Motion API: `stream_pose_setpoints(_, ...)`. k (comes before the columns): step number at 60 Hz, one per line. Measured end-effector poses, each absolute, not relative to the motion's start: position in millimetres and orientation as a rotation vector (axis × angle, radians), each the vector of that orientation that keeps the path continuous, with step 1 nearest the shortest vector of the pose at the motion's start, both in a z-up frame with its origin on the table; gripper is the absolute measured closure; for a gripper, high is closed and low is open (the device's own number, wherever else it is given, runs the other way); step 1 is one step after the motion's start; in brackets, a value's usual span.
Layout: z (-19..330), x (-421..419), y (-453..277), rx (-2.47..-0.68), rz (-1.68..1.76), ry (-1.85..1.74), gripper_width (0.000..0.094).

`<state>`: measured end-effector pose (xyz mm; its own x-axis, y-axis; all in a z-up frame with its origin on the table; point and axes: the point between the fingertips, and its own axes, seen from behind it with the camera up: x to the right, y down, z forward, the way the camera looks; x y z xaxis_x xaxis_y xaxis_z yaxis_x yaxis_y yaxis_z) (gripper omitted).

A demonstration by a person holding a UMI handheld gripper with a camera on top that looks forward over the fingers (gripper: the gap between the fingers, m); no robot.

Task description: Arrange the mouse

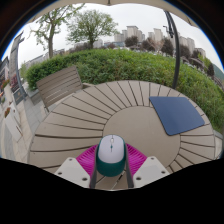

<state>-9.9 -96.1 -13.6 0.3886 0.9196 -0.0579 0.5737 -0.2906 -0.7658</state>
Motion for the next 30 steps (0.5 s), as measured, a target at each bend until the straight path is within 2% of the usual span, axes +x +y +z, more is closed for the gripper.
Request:
stream_pose_setpoints(7,16,-10,-72,-2.062,0.732,-1.234,0.0511)
stream_pose_setpoints(16,91,-36,16,-1.978,0.766,-1.195,0.0512)
stream_pose_setpoints(21,110,-51,60,-1.908,0.790,-1.234,0.0512)
stream_pose_setpoints(30,93,-56,162,-1.880,0.660,-1.212,0.0511)
